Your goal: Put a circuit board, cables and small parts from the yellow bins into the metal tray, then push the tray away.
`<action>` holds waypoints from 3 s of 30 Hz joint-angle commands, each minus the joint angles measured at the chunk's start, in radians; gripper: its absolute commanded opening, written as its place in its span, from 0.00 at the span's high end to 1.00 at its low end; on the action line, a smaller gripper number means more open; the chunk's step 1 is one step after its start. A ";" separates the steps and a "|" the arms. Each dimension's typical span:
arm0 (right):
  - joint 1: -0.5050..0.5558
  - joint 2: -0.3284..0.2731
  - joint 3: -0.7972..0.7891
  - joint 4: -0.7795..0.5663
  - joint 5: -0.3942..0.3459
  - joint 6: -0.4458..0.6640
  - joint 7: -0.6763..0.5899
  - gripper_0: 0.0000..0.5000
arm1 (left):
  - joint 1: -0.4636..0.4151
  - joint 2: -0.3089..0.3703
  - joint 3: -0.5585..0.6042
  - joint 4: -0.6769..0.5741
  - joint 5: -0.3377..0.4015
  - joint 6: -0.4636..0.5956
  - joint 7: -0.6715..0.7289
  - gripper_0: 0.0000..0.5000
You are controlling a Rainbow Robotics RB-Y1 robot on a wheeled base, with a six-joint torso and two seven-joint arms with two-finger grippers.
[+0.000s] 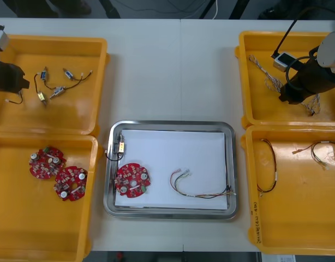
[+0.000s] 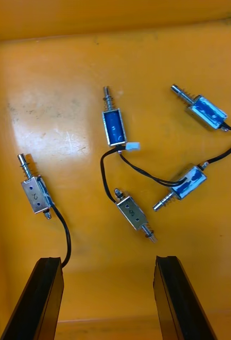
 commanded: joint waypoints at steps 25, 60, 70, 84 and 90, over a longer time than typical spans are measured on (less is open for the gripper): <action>-0.035 -0.005 -0.196 -0.148 0.040 0.301 -0.036 1.00 | 0.006 0.074 0.003 0.229 0.055 -0.172 -0.415 0.00; 0.137 -0.094 -0.337 -0.896 -0.081 0.704 -0.119 1.00 | 0.038 0.074 -0.091 0.260 0.082 -0.221 -0.402 1.00; 0.235 -0.105 -0.305 -1.108 -0.327 0.704 -0.139 1.00 | 0.030 0.074 -0.089 0.259 0.107 -0.214 -0.389 1.00; 0.212 -0.177 0.001 -1.303 -0.540 0.704 -0.162 1.00 | 0.024 0.074 -0.082 0.163 0.138 -0.068 -0.207 1.00; 0.144 -0.165 0.176 -1.308 -0.518 0.704 -0.163 1.00 | 0.024 0.074 -0.082 0.163 0.144 -0.068 -0.199 1.00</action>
